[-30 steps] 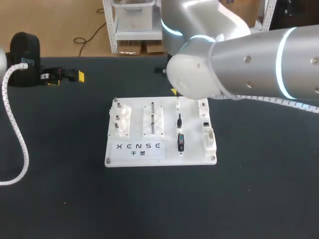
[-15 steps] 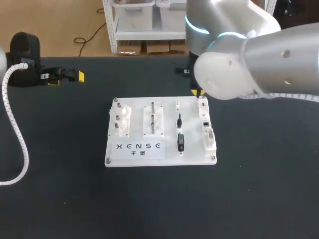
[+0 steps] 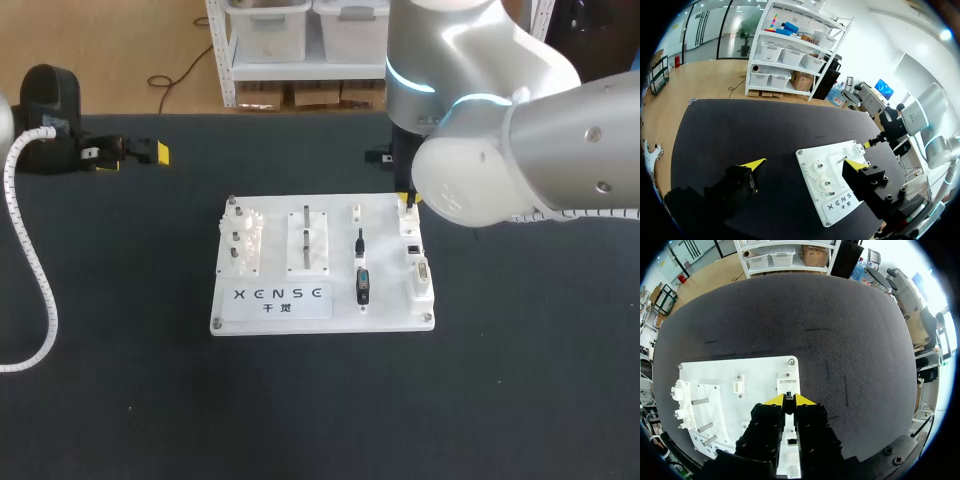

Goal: Insert the USB connector, Ethernet cable, and multi-pin plug into their matching sockets one by one.

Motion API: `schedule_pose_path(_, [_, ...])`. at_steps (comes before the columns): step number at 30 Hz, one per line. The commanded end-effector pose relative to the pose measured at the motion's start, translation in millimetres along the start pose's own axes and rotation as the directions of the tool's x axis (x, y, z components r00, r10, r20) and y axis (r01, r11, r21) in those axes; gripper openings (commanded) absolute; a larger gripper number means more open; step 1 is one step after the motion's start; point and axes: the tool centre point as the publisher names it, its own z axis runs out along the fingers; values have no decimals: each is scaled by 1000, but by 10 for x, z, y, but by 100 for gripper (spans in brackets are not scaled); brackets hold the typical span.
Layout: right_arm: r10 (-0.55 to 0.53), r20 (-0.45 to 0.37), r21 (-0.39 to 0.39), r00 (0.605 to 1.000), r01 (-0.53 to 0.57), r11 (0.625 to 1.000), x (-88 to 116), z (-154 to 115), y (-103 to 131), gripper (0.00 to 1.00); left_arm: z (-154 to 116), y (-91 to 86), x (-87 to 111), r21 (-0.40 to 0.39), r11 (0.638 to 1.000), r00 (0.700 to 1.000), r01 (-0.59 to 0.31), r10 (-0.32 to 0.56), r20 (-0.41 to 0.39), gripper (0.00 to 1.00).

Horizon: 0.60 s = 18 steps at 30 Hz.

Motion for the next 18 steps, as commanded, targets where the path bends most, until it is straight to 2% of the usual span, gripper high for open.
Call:
schedule_pose_path(1, [1,11,2,1000,-1,1000,24,21,-11,0,0,0,0,0,1000,1000,0,0,0,100])
schedule_pose_path(18, [-4,26,-2,1000,4,1000,-7,61,11,0,0,0,0,0,1000,1000,0,0,0,100])
